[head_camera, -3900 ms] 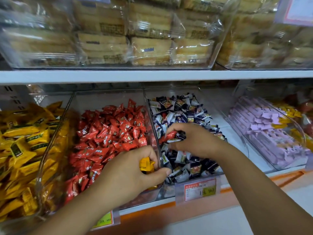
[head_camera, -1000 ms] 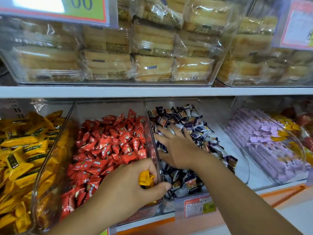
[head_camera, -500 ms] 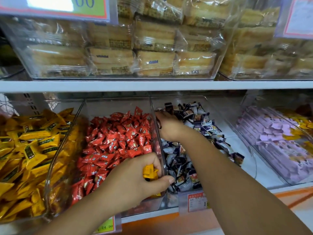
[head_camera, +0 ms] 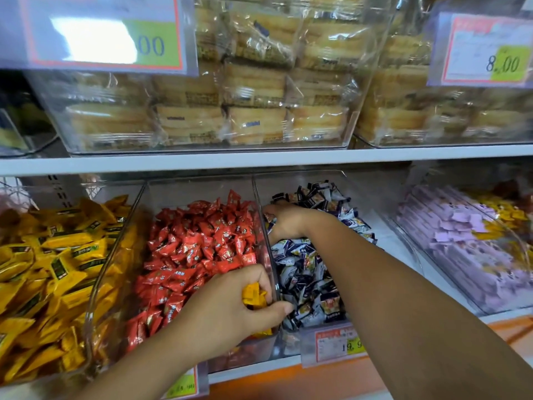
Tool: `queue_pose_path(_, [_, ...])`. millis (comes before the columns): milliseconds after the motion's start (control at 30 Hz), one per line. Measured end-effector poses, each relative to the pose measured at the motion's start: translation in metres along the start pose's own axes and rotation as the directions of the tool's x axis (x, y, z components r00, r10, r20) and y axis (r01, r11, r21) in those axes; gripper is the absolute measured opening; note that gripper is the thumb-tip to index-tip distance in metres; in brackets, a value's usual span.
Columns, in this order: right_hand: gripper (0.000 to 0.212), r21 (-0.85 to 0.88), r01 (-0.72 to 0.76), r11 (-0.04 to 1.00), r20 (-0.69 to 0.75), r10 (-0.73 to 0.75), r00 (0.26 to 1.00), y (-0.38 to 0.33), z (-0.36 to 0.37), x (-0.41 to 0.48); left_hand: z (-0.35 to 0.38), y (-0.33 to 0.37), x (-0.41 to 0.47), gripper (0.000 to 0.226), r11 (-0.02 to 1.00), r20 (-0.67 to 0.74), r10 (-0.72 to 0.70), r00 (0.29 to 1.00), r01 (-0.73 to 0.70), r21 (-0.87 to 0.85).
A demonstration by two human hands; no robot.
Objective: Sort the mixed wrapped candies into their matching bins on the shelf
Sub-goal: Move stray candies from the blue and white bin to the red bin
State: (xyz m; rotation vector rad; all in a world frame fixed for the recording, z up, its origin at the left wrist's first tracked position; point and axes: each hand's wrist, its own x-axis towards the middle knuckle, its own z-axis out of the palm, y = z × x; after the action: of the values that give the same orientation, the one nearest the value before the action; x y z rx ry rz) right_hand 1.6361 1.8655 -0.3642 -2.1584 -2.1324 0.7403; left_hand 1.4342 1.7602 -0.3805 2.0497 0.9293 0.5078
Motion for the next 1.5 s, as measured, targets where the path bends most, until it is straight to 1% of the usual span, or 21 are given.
queue_pose_path(133, [0.090,0.063,0.018,0.998,0.018,-0.019,1.000,0.003,-0.001,-0.001,0.000,0.000,0.001,0.038,1.000,0.000,0.006,1.000,-0.006,-0.003])
queue_pose_path(233, [0.091,0.072,0.020,0.997,0.009,-0.021,1.000,0.004,0.001,-0.001,0.001,0.000,0.001,0.037,1.000,0.005,0.007,1.000,-0.007,-0.007])
queue_pose_path(333, [0.083,0.104,0.056,0.993,-0.031,-0.053,0.998,0.004,0.002,-0.005,0.001,-0.001,0.001,0.041,1.000,0.002,0.014,1.000,-0.014,-0.017])
queue_pose_path(433, [0.068,0.145,0.095,0.985,-0.100,-0.081,0.992,0.004,0.002,-0.015,0.001,-0.003,0.001,0.040,1.000,0.003,0.013,1.000,-0.013,-0.019])
queue_pose_path(500, [0.062,0.181,0.126,0.975,-0.151,-0.099,0.983,0.006,0.000,-0.028,0.001,-0.003,0.001,0.040,1.000,0.006,0.015,1.000,-0.015,-0.016])
queue_pose_path(600, [0.039,0.298,0.198,0.934,-0.246,-0.126,0.961,0.011,-0.005,-0.056,0.001,-0.002,0.000,0.042,1.000,0.003,0.022,1.000,-0.022,-0.001])
queue_pose_path(633, [0.034,0.341,0.219,0.914,-0.286,-0.121,0.951,0.013,-0.007,-0.068,0.000,-0.001,0.000,0.042,1.000,0.004,0.021,1.000,-0.021,0.002])
queue_pose_path(700, [0.031,0.387,0.261,0.884,-0.368,-0.111,0.923,0.018,-0.009,-0.092,0.001,0.000,-0.001,0.042,1.000,0.007,0.016,1.000,-0.016,0.002])
queue_pose_path(767, [0.030,0.406,0.260,0.876,-0.411,-0.079,0.908,0.023,-0.006,-0.114,0.000,0.001,-0.002,0.043,1.000,0.007,0.014,1.000,-0.014,0.005])
queue_pose_path(800, [0.032,0.393,0.227,0.891,-0.410,-0.051,0.911,0.027,-0.002,-0.123,0.000,0.001,-0.002,0.044,1.000,0.007,0.011,1.000,-0.011,0.011])
queue_pose_path(833, [0.037,0.330,0.169,0.929,-0.409,-0.020,0.912,0.033,0.004,-0.130,0.000,0.002,-0.003,0.045,1.000,0.010,0.008,1.000,-0.008,0.019])
queue_pose_path(900, [0.056,0.140,0.031,0.990,-0.394,0.027,0.919,0.045,0.017,-0.141,-0.001,0.001,-0.003,0.048,0.999,0.009,0.007,1.000,-0.008,0.041])
queue_pose_path(933, [0.065,0.092,-0.005,0.996,-0.388,0.040,0.921,0.048,0.022,-0.146,-0.001,0.001,-0.003,0.049,0.999,0.007,0.008,1.000,-0.008,0.052])
queue_pose_path(967, [0.070,0.092,-0.024,0.996,-0.384,0.057,0.922,0.050,0.025,-0.150,-0.001,0.001,-0.004,0.050,0.998,0.006,0.009,1.000,-0.009,0.059])
queue_pose_path(1100, [0.084,0.194,-0.042,0.980,-0.345,0.108,0.932,0.047,0.024,-0.164,-0.001,0.000,-0.004,0.049,0.998,0.012,-0.002,1.000,0.001,0.067])
queue_pose_path(1200, [0.081,0.193,-0.056,0.980,-0.337,0.120,0.934,0.045,0.017,-0.169,-0.001,-0.003,-0.003,0.048,0.997,0.012,-0.002,1.000,0.002,0.075])
queue_pose_path(1333, [0.066,0.131,-0.059,0.990,-0.392,0.106,0.914,0.043,0.020,-0.166,-0.002,-0.004,-0.001,0.048,0.999,0.024,-0.007,1.000,0.006,0.044])
queue_pose_path(1500, [0.057,0.044,-0.050,0.998,-0.438,0.064,0.897,0.035,0.030,-0.154,-0.002,-0.005,0.000,0.051,1.000,0.018,-0.007,1.000,0.007,0.015])
